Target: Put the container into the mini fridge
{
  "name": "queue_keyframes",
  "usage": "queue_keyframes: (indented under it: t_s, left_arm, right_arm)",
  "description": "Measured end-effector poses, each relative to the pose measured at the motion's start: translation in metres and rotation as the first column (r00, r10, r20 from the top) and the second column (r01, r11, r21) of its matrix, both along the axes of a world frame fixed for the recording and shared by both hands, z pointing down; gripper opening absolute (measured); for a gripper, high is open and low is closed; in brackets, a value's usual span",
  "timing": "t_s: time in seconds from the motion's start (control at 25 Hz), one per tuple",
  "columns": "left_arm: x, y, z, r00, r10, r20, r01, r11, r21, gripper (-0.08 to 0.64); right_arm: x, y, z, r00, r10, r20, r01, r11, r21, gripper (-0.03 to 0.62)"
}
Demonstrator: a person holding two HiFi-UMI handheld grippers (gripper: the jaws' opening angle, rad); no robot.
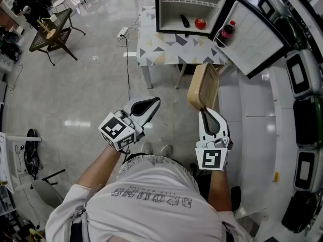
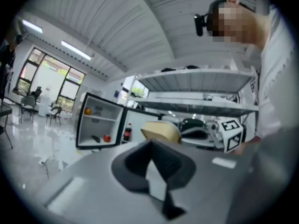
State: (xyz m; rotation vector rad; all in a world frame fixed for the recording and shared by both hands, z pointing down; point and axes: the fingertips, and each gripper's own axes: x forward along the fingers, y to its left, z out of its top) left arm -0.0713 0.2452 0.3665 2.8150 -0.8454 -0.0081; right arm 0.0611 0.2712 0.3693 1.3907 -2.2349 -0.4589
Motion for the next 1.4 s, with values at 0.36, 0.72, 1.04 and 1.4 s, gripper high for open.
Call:
queue_keyframes:
  t_s: [0.36,0.72,1.04,1.4]
  left_arm:
    - [0.016,-0.002,0.002,1.000,0.001,0.008,-0.001,1.000,0.002,0.008]
    - [0.039,0.001,0.006,1.000,-0.007,0.011,0.007,1.000,0.003,0.008]
    - [0.055,-0.005,0.008,1.000,-0.011,0.004,0.011,1.000,0.003,0.008]
    - [0.064,-0.024,0.008,1.000,-0.011,0.001,0.011,1.000,0.007,0.008]
  right_arm:
    - [0.015,-0.002,0.001,1.000,-0.007,0.018,0.008,1.000,-0.003,0.034]
    - [0.040,-0.003,0.004,0.999,-0.018,0.028,0.017,1.000,0.021,0.034]
    - [0.056,-0.008,0.008,0.999,-0.022,0.030,0.022,1.000,0.013,0.034]
    - [0.065,-0.026,0.008,0.999,-0.024,0.027,0.024,1.000,0.014,0.033]
